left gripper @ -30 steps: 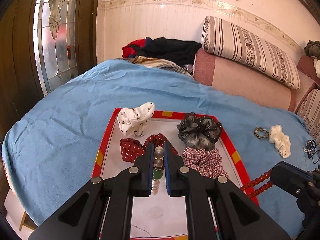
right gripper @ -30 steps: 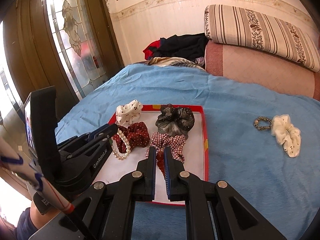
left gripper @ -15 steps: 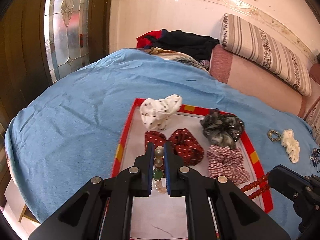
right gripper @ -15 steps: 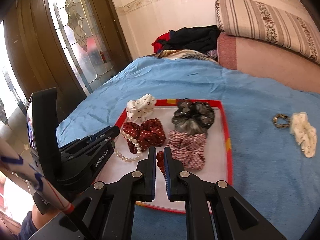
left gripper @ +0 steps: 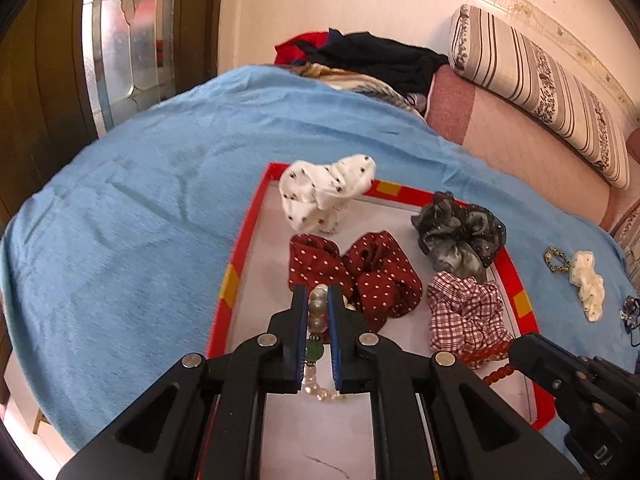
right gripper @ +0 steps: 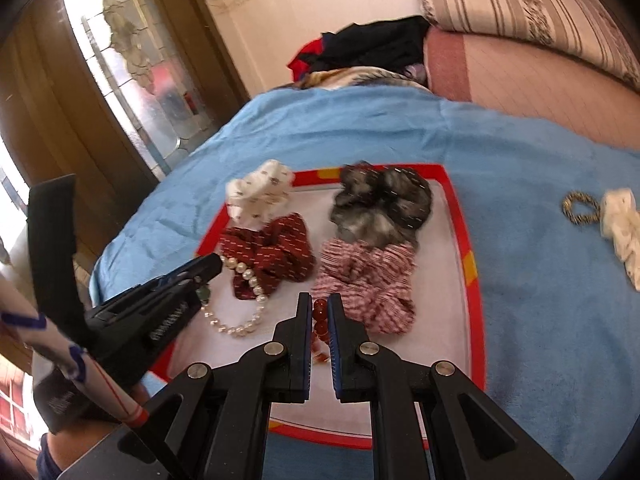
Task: Organize jewelry
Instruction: 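Lower and open the left tool to release pearls while right tool releases red beads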
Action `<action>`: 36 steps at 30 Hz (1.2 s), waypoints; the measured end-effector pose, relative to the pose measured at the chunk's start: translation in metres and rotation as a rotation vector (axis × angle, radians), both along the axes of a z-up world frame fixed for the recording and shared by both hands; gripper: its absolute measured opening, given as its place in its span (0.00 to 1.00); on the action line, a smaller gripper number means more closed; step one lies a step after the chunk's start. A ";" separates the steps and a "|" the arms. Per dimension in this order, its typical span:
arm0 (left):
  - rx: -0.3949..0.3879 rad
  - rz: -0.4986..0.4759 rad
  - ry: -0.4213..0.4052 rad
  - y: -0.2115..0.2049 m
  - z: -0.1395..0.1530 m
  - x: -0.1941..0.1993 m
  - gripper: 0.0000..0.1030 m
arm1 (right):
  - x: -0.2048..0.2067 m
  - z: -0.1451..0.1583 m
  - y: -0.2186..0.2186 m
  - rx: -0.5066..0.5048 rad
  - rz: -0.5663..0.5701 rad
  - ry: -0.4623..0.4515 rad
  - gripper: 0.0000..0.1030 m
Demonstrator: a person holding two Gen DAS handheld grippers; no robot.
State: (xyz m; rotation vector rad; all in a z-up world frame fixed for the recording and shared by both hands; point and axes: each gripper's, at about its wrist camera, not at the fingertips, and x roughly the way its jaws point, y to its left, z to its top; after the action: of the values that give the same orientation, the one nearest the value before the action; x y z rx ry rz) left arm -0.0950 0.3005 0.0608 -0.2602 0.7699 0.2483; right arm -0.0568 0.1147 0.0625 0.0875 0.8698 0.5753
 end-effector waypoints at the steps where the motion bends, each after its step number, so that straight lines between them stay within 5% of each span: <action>1: 0.000 -0.002 0.003 -0.002 -0.001 0.001 0.09 | 0.002 -0.002 -0.003 -0.001 -0.008 0.004 0.08; 36: -0.044 0.004 0.019 -0.002 -0.012 0.026 0.12 | 0.021 -0.036 -0.038 -0.041 -0.105 0.072 0.09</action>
State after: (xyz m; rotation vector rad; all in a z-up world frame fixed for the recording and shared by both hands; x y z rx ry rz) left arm -0.0685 0.2983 0.0491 -0.3009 0.7941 0.2380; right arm -0.0363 0.0771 0.0264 0.1160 0.9405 0.4582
